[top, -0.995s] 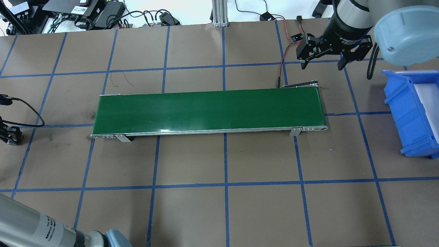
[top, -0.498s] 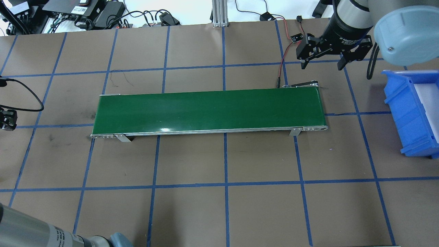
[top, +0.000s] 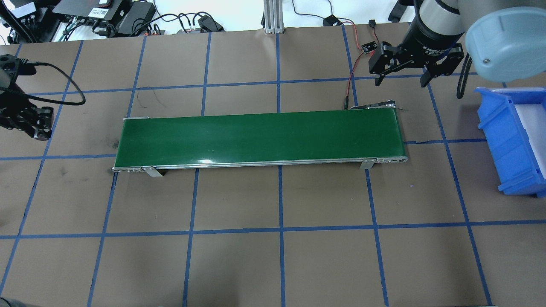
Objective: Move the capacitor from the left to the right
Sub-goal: 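Carry the capacitor with the left gripper over the green conveyor belt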
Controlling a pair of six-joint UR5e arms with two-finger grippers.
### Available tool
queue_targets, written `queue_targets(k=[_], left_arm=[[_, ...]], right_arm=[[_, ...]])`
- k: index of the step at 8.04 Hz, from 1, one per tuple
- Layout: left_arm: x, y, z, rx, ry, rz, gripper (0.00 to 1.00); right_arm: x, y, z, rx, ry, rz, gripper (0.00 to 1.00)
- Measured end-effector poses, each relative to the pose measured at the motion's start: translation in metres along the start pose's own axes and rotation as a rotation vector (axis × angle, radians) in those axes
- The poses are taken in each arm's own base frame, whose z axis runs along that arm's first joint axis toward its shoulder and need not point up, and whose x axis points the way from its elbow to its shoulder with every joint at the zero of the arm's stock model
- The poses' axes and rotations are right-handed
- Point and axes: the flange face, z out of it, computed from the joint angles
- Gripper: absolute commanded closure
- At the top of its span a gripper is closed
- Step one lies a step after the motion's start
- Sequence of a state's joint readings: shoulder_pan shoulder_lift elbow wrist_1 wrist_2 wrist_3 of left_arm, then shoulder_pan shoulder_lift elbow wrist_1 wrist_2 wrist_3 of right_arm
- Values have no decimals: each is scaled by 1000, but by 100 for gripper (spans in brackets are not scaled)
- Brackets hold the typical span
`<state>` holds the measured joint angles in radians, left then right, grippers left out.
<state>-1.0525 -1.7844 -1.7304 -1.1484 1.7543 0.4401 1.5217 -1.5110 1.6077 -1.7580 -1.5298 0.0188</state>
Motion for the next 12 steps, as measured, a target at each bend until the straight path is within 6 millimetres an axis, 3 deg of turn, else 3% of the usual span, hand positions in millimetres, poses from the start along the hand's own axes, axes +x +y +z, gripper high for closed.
queue_targets(k=[2,4,6,8,10,12], left_arm=[[59,0,-27,27,72,-23,71],[110,1,-30,-2,169,-46,71],[149,-2,-25,-31,250,-59,71],[173,-2,-20,-58,292,-55,71],[182,0,-16,-86,303,-32,70],[201,-5,7,-134,303,-1,69]], right_arm=[[0,0,0,1,0,-1,0],[0,0,0,1,1,-2,0],[0,0,0,1,1,-2,0],[0,0,0,2,1,-2,0],[0,0,0,2,1,-1,0],[0,0,0,2,1,-2,0]])
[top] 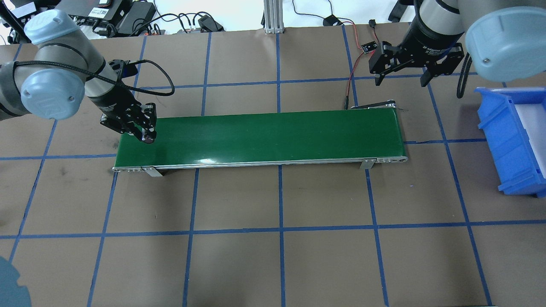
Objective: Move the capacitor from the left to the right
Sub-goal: 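Carry the capacitor with the left gripper over the green conveyor belt, then release the capacitor onto the belt and raise the left gripper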
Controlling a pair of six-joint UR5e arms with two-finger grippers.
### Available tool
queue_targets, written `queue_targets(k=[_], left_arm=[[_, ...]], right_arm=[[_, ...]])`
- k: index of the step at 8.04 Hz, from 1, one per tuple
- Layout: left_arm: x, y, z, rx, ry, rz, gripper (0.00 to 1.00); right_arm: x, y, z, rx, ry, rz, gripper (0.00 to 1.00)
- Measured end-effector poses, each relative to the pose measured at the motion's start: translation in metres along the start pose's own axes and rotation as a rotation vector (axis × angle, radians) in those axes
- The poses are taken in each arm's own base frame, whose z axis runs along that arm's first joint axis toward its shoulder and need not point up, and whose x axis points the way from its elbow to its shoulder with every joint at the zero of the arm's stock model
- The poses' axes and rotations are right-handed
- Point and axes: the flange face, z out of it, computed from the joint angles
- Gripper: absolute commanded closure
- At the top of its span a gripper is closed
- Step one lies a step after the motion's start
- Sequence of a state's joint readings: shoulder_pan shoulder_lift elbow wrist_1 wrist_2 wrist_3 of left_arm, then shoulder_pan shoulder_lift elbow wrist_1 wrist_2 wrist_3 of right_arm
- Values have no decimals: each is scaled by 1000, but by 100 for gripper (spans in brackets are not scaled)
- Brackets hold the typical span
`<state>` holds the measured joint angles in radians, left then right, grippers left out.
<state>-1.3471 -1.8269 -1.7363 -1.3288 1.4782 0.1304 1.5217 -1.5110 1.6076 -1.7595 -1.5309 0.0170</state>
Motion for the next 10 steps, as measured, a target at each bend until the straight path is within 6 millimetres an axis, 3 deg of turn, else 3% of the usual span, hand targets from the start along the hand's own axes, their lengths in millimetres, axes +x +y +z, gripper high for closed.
queue_targets(k=[2,8,9,10], left_arm=[[8,-8,18,-21,-17,17,69],[13,-17,28,1,-56,32,60],[14,-17,29,4,-58,34,53],[14,-18,29,8,-60,35,38]], right_arm=[[0,0,0,0,0,0,0],[0,0,0,-1,0,1,0],[0,0,0,-1,0,1,0],[0,0,0,0,0,1,0]])
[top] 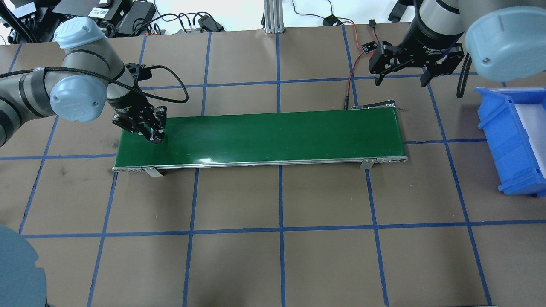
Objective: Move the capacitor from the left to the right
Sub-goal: 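Release the capacitor onto the belt and raise the left gripper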
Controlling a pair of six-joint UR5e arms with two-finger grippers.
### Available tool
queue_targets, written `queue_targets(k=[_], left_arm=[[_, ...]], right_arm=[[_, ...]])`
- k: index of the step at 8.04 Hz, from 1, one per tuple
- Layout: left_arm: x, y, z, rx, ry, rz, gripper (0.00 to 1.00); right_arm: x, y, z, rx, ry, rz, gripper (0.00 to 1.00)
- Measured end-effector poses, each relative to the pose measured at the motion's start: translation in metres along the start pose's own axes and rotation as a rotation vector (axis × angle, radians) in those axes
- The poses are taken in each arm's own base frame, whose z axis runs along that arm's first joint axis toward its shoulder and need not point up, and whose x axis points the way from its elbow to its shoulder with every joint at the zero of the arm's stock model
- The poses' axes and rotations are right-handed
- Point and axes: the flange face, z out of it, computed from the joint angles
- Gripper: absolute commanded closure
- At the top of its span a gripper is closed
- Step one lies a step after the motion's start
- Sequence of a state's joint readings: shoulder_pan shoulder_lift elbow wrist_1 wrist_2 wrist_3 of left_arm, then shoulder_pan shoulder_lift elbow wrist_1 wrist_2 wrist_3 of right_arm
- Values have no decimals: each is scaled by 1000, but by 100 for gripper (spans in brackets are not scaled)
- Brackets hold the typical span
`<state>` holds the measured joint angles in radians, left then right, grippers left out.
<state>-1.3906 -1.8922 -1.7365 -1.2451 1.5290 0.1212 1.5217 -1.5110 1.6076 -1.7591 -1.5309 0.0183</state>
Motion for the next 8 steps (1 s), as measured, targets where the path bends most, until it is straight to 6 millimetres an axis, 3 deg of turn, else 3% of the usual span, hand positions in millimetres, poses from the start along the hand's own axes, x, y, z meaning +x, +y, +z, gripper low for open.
queue_targets(k=[1,3,6,8], left_arm=[[1,0,1,1,-1,1,19],[1,-1,2,0,-1,3,1],[0,6,-5,-24,-37,6,0],[-7,18,-40,-16,-85,0,0]], right_arm=[[0,0,0,0,0,0,0],[0,0,0,-1,0,0,0],[0,0,0,-1,-2,1,0],[-1,0,1,-5,-6,-2,0]])
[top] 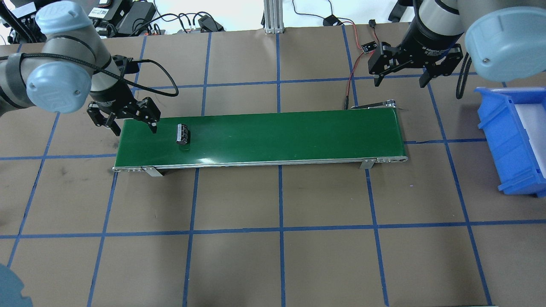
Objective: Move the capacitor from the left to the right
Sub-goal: 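Release the capacitor onto the belt and raise the left gripper, then reach the right gripper toward the capacitor riding along the belt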
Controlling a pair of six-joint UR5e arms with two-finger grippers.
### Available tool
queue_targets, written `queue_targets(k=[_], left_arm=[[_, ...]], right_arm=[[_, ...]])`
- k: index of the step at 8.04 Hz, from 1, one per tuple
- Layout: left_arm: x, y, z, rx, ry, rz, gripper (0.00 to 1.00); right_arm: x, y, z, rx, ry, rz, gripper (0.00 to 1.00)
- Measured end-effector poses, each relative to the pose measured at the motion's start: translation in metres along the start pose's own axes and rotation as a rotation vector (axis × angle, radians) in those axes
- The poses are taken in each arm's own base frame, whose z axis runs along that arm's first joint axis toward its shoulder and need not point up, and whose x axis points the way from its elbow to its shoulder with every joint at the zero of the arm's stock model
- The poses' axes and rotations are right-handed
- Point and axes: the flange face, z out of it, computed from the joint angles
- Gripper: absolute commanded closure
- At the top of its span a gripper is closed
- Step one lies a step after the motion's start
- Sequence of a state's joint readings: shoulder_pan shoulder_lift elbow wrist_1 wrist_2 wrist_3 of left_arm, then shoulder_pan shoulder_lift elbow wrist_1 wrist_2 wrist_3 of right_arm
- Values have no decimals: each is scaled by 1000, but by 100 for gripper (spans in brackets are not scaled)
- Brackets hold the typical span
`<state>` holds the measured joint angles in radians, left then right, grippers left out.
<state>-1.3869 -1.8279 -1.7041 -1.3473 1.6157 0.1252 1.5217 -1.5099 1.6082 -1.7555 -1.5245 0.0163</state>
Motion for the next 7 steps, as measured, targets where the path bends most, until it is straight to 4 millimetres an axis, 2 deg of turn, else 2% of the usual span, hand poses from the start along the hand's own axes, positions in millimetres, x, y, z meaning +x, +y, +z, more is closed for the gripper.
queue_targets(k=[2,4,6,7], left_arm=[[-14,7,-47,40,-79,-8,0],[-19,15,-96,95,-106,-18,0],[-23,17,-132,106,-108,-24,0],[-23,17,-142,104,-107,-25,0]], right_arm=[[0,0,3,-8,-1,0,0],[0,2,11,-25,-7,4,0],[-1,3,21,-45,-15,6,0],[-2,2,28,-53,-24,7,0]])
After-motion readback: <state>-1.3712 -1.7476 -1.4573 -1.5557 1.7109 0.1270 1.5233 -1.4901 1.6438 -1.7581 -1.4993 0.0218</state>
